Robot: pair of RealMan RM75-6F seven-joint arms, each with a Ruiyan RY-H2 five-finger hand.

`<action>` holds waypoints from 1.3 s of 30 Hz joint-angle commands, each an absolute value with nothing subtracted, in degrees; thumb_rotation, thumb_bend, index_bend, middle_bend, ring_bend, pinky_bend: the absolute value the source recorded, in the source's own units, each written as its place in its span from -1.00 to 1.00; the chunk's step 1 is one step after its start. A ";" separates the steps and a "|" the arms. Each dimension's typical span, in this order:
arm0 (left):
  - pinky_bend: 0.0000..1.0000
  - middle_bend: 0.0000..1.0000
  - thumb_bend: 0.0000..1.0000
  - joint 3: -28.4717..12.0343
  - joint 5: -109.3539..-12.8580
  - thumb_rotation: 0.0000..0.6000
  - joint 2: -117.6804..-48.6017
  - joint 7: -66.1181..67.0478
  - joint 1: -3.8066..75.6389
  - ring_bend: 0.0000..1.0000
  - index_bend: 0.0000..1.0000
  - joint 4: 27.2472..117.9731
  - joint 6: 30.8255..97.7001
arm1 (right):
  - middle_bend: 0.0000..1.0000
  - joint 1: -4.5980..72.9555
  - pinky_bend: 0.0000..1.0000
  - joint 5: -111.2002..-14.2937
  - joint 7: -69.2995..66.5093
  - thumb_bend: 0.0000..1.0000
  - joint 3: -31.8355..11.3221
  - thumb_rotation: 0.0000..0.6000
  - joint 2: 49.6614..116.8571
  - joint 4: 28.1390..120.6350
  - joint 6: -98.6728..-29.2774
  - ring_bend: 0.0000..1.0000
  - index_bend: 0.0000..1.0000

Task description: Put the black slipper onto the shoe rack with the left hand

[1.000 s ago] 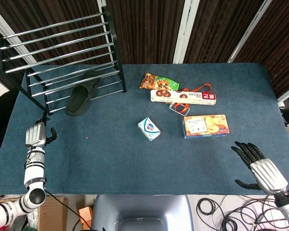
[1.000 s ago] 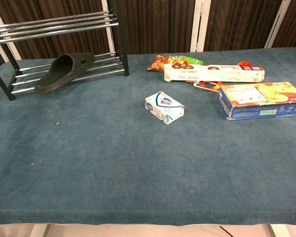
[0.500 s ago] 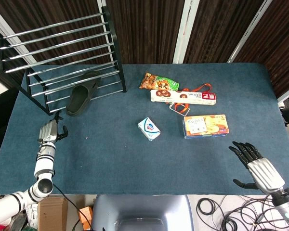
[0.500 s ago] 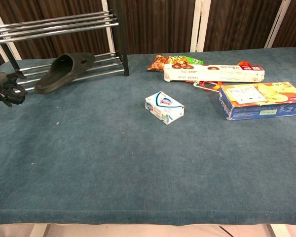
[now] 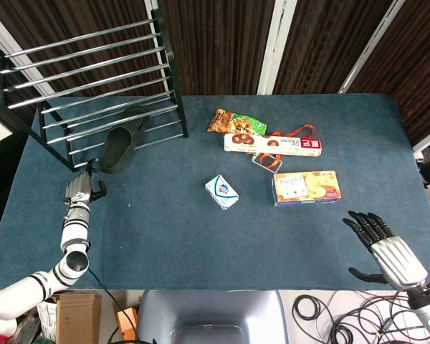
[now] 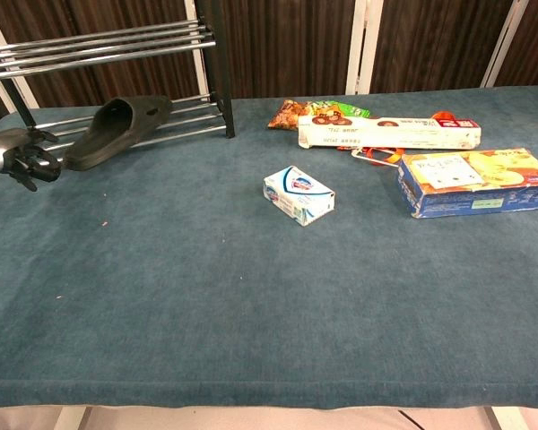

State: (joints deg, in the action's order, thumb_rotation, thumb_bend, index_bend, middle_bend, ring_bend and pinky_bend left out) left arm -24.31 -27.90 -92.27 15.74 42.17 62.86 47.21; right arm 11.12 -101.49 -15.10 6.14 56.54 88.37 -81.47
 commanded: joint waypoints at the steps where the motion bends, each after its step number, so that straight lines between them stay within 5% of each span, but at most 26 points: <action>1: -0.32 -0.58 0.31 -24.43 -27.29 0.78 -92.88 15.70 43.01 -0.63 -1.00 61.76 46.29 | -1.00 11.13 -1.00 -101.57 -14.98 -0.79 6.21 1.00 56.56 88.41 -81.38 -1.00 -1.00; 39: -0.32 -0.61 0.31 -28.17 -30.16 0.96 -104.51 10.93 54.94 -0.65 -1.00 44.38 40.71 | -1.00 10.37 -1.00 -101.66 -16.33 -0.79 6.15 1.00 56.08 87.76 -82.95 -1.00 -1.00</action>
State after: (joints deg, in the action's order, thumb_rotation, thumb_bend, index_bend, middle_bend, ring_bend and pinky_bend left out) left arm -28.03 -29.33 -104.41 11.56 54.89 44.10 40.73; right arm 10.37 -101.67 -16.33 6.16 56.08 87.76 -82.96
